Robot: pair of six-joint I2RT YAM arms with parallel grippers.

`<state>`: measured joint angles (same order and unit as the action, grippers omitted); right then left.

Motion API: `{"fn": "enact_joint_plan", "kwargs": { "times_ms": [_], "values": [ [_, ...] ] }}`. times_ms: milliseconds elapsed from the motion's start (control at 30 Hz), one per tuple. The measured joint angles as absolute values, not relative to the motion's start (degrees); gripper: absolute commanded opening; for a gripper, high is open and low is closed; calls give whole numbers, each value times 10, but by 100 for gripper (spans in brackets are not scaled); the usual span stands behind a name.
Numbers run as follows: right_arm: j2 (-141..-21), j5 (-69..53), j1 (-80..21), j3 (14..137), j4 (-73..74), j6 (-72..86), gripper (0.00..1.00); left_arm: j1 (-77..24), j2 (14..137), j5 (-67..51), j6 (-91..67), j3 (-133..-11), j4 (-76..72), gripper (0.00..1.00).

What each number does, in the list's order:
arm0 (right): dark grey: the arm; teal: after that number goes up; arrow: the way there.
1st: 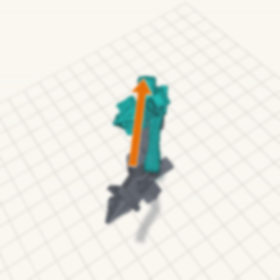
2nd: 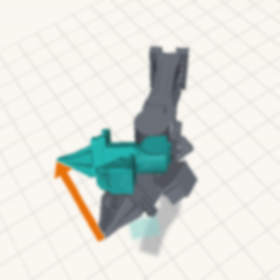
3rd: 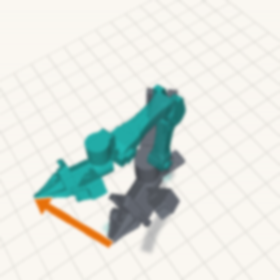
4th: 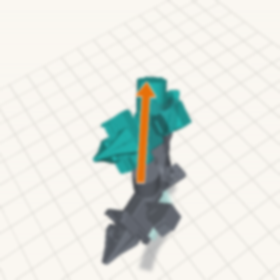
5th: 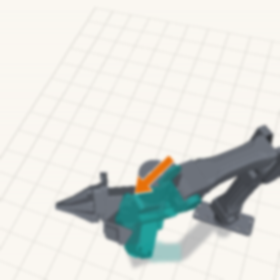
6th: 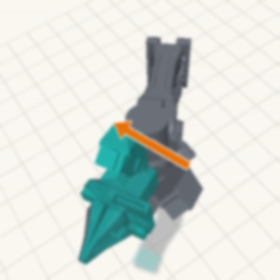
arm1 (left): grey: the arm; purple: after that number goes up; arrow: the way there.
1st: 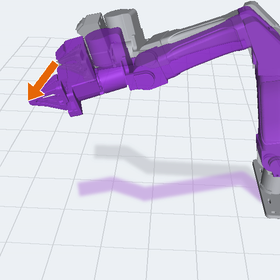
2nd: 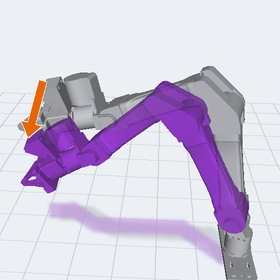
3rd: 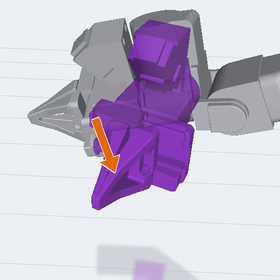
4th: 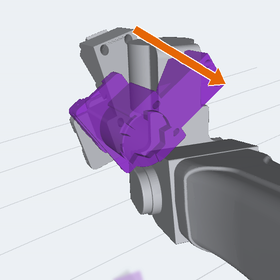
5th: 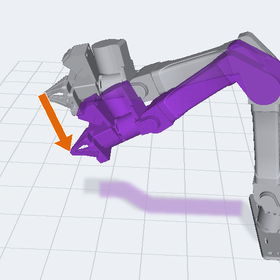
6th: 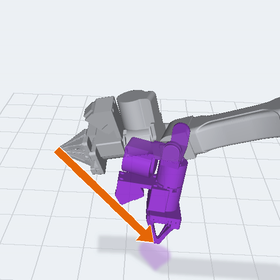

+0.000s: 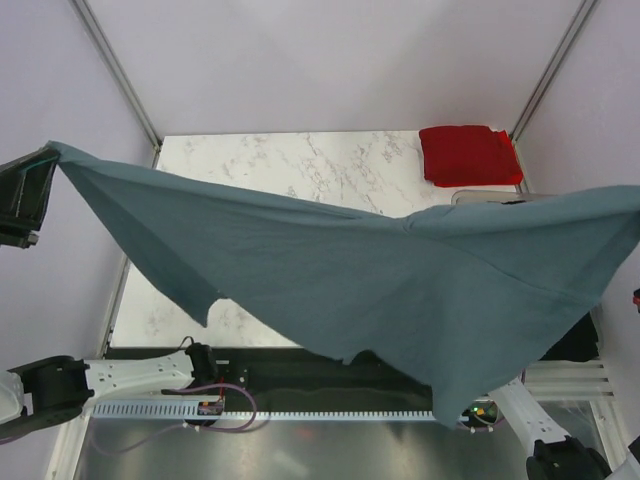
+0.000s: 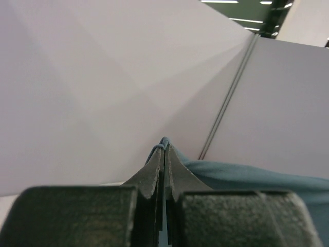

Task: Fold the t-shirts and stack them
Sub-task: Flatten the tshirt out

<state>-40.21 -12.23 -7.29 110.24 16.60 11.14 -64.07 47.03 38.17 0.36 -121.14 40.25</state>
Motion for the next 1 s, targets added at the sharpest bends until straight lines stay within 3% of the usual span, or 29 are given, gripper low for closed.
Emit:
{"fn": "enact_joint_plan", "kwargs": {
  "times_ms": [233, 400, 567, 800, 833, 867, 900, 933, 967, 1000],
  "values": [
    [-407, -164, -74, 1130, 109, 105, 0, -633, 458, 332, 71, -1180, 349, 2],
    [-469, -218, -77, 1073, -14, 116, 0, -629, 488, 423, 190, -1030, 195, 2],
    [-680, -241, -78, 1026, -135, 134, 0, -531, 654, 442, 250, -946, 130, 2],
    [-1076, -210, -78, 1047, -167, 151, 2, -205, 934, 298, 131, -930, 195, 2],
    [-1132, -199, -77, 1061, -151, 154, 9, -165, 970, 283, 112, -939, 204, 5],
    [-1179, -184, -77, 1084, -135, 159, 52, -129, 1008, 274, 95, -954, 217, 10],
    [-1231, -168, -77, 1119, -110, 166, 74, -104, 1044, 266, 82, -977, 237, 38],
    [-1278, -151, -77, 1163, -82, 170, 98, -79, 1091, 257, 69, -1017, 259, 54],
    [-1310, -136, -77, 1197, -62, 172, 98, -62, 1132, 244, 52, -1059, 276, 68],
    [-1341, -118, -77, 1231, -35, 175, 98, -48, 1180, 224, 36, -1110, 297, 92]
  ]
}}
